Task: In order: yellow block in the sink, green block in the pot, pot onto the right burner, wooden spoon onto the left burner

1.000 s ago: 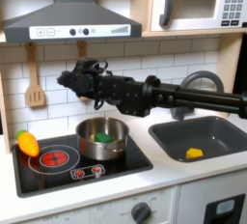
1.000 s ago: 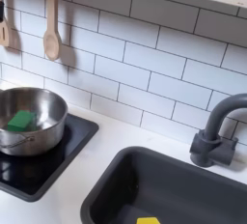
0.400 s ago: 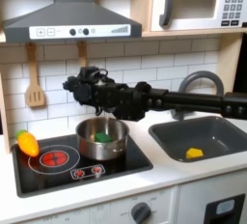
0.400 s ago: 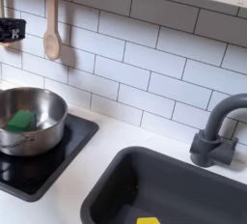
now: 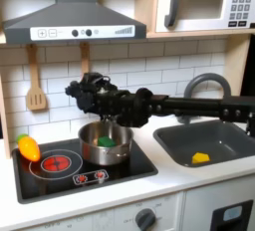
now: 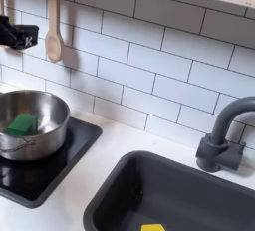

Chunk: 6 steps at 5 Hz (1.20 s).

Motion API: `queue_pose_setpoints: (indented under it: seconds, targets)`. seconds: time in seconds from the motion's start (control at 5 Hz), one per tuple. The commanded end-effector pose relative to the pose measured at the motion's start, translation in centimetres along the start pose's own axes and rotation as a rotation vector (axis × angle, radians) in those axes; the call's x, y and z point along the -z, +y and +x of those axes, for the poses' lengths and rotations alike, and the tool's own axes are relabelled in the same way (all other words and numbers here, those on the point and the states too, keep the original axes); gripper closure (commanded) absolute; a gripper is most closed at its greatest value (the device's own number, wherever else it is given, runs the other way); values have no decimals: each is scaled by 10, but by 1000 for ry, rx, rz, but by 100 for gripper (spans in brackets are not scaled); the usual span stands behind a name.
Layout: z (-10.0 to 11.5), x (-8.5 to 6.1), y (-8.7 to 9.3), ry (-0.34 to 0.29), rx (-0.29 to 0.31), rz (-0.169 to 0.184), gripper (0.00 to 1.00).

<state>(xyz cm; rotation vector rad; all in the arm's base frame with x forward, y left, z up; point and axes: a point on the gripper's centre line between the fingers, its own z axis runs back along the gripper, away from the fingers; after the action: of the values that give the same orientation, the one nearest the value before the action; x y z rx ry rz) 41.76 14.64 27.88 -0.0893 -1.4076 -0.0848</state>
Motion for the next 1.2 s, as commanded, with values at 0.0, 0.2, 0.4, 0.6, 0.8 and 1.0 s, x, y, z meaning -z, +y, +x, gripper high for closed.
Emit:
queue_pose_setpoints:
  seconds: [0.0,0.2,0.4,0.6,0.8,1.0]
  targets:
    - [0,23,0,-67,5,81,0]
    - [-4,26,-1,-65,-26,68,0]
    - [-5,29,1,-75,-21,86,0]
    - [-4,34,-3,-90,-30,73,0]
    - [2,41,-3,-126,-44,73,0]
    - [8,42,2,-147,-54,91,0]
